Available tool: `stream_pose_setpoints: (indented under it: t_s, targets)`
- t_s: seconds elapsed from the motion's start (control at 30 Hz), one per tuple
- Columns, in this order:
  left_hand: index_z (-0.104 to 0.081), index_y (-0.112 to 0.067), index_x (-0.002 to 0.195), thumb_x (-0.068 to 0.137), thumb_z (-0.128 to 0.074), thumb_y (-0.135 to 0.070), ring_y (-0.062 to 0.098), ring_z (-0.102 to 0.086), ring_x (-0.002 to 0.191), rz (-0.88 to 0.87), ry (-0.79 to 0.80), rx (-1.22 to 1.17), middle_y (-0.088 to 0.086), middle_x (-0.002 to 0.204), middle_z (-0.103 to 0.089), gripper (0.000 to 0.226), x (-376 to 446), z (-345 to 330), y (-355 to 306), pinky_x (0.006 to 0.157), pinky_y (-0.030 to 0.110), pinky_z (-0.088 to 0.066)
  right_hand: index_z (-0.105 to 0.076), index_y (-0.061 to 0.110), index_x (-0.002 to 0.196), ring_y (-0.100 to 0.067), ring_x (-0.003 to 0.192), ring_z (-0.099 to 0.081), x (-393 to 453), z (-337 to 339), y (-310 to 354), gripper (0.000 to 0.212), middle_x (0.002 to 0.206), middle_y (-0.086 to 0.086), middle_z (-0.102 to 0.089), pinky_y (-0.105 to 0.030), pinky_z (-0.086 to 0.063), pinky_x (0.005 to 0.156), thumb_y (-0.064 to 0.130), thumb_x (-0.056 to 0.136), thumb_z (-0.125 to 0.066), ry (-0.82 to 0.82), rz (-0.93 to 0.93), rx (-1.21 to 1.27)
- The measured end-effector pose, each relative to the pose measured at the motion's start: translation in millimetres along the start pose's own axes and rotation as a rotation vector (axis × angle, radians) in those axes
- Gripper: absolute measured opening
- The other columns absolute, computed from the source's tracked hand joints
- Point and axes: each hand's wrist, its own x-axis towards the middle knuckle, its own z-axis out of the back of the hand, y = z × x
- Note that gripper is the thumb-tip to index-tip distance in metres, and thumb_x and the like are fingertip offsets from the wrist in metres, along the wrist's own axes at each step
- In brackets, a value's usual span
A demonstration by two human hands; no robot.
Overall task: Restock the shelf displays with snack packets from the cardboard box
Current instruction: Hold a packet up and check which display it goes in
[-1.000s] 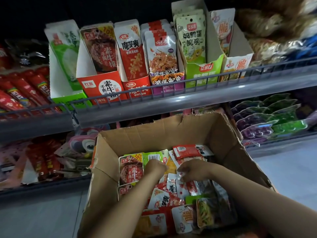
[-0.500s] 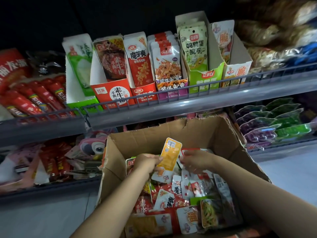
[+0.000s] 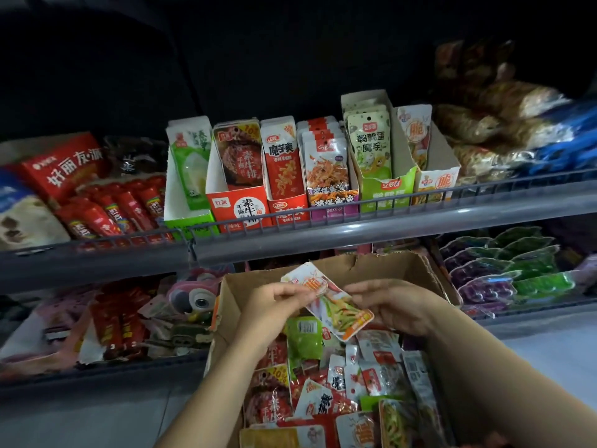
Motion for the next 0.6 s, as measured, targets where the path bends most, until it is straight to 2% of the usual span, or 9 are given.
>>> stream_pose_setpoints:
  t_s: [0.1,0.23,0.33,0.4,0.47,0.53,0.6]
  targets:
    - [-0.07,-0.028,0.076,0.08,-0.073,-0.015,-0.005,-0.062,0.08,-0.181,-0.093,0.061,-0.013,0.084,-0.07,0.014,-2,-9,-13,0.069,0.004,-0.043,-0.057,0.002,0.111,-0.021,0.073,-0.068,-8,-1,9,0.03,0.088,-0.015,-0.069,-0.026,-0.058,0.066,-0.014,0.086,-0.049,0.019,0.081,-0.022]
    - [-0.064,-0.032,0.084,0.082,-0.071,-0.011,-0.002,-0.063,0.079,-0.336,-0.185,0.112,-0.009,0.098,-0.065,0.023,6,-21,-32,0.07,0.006,-0.047,-0.059,0.002,0.108,-0.02,0.069,-0.069,-14,0,25,0.032,0.084,-0.013,-0.071,-0.026,-0.058,0.063,-0.016,0.083,-0.052,-0.027,0.234,-0.026]
    - [-0.063,-0.036,0.094,0.085,-0.069,-0.017,-0.002,-0.063,0.076,-0.419,-0.262,0.123,-0.009,0.11,-0.058,0.021,22,-25,-53,0.07,0.022,-0.055,-0.058,-0.001,0.112,-0.02,0.068,-0.069,-18,6,37,0.035,0.085,-0.015,-0.071,-0.026,-0.057,0.062,-0.018,0.082,-0.052,-0.075,0.373,0.019]
    - [-0.063,-0.035,0.104,0.086,-0.066,-0.023,0.006,-0.064,0.078,-0.431,-0.319,0.124,-0.009,0.113,-0.058,0.022,34,-29,-71,0.07,0.038,-0.058,-0.058,0.001,0.115,-0.021,0.07,-0.068,-22,11,46,0.035,0.086,-0.015,-0.071,-0.026,-0.057,0.066,-0.014,0.083,-0.054,-0.111,0.454,0.012]
    - [-0.06,-0.035,0.113,0.088,-0.064,-0.026,0.017,-0.065,0.084,-0.419,-0.347,0.13,-0.01,0.116,-0.06,0.027,44,-34,-93,0.07,0.043,-0.058,-0.059,0.007,0.114,-0.023,0.075,-0.068,-26,16,55,0.033,0.09,-0.016,-0.071,-0.029,-0.056,0.069,-0.008,0.085,-0.055,-0.156,0.521,0.0]
    - [-0.06,-0.028,0.113,0.09,-0.061,-0.027,0.018,-0.067,0.076,-0.347,-0.285,0.141,-0.006,0.113,-0.064,0.023,56,-37,-116,0.061,0.033,-0.057,-0.059,0.008,0.115,-0.024,0.077,-0.068,-30,24,62,0.032,0.094,-0.019,-0.069,-0.03,-0.056,0.069,-0.006,0.087,-0.056,-0.202,0.594,0.013]
    - [-0.063,-0.016,0.106,0.092,-0.06,-0.027,0.012,-0.063,0.057,-0.205,-0.138,0.085,0.002,0.098,-0.07,0.018,66,-42,-140,0.043,0.019,-0.045,-0.06,0.008,0.117,-0.023,0.079,-0.068,-32,33,68,0.032,0.097,-0.02,-0.068,-0.029,-0.057,0.067,-0.004,0.087,-0.056,-0.237,0.671,0.049]
